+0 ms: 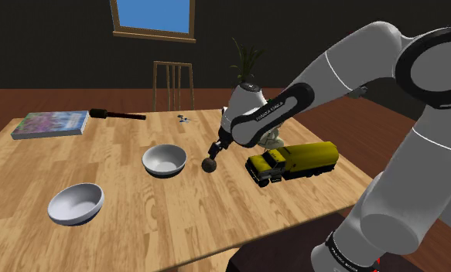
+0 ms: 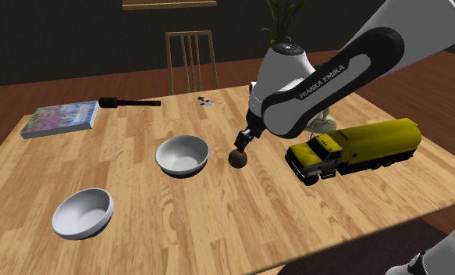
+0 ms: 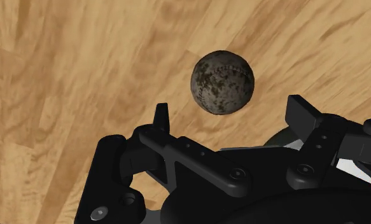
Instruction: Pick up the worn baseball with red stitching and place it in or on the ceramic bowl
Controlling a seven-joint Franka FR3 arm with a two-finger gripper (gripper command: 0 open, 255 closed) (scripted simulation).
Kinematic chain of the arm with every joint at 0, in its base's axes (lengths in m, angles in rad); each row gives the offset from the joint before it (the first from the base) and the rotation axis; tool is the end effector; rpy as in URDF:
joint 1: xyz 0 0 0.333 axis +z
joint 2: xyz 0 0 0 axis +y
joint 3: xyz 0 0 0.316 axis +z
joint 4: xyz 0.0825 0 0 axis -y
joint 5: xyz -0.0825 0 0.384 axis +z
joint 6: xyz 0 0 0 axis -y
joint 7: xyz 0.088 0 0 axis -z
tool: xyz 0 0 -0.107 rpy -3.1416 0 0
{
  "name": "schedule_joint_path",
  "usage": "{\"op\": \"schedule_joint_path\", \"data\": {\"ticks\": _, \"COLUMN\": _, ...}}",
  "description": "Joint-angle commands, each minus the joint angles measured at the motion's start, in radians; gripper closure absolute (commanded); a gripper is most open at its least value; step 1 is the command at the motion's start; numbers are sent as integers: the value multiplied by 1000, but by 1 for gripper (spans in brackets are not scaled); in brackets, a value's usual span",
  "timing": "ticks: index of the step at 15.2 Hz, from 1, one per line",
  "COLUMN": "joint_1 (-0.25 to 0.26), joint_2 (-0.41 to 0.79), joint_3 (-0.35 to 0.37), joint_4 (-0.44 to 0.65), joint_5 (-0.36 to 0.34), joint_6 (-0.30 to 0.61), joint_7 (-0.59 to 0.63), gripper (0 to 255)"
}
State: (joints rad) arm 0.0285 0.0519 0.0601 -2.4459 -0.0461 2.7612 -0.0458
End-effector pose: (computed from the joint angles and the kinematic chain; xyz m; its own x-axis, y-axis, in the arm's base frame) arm 0.5059 0.0469 0.3063 0.9505 0.1724 0.2586 0.1687 -0.9850 0.0364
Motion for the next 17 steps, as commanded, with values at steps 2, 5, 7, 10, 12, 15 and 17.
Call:
{"op": "schedule_joint_path", "data": {"ticks": 2, "joint_1": 3, "joint_2": 126, "joint_3": 0, "joint_4": 53, "joint_5": -11, "joint_6": 83, "joint_7": 6, "gripper": 0}}
{"op": "schedule_joint_path", "data": {"ticks": 5, "joint_1": 7, "joint_2": 168, "joint_3": -5, "joint_4": 68, "joint_5": -18, "joint_6": 111, "joint_7": 11, "gripper": 0}}
{"op": "schedule_joint_path", "data": {"ticks": 7, "joint_1": 10, "joint_2": 198, "joint_3": -8, "joint_4": 78, "joint_5": -24, "joint_6": 131, "joint_7": 16, "gripper": 0}}
{"op": "schedule_joint_path", "data": {"ticks": 10, "joint_1": 15, "joint_2": 253, "joint_3": -16, "joint_4": 99, "joint_5": -34, "joint_6": 166, "joint_7": 23, "gripper": 0}}
{"op": "schedule_joint_path", "data": {"ticks": 12, "joint_1": 16, "joint_2": 253, "joint_3": -16, "joint_4": 99, "joint_5": -34, "joint_6": 166, "joint_7": 23, "gripper": 0}}
{"op": "schedule_joint_path", "data": {"ticks": 15, "joint_1": 16, "joint_2": 253, "joint_3": -16, "joint_4": 99, "joint_5": -34, "joint_6": 166, "joint_7": 23, "gripper": 0}}
{"op": "schedule_joint_path", "data": {"ticks": 17, "joint_1": 16, "joint_2": 253, "joint_3": -16, "joint_4": 99, "joint_5": -34, "joint_6": 166, "joint_7": 23, "gripper": 0}}
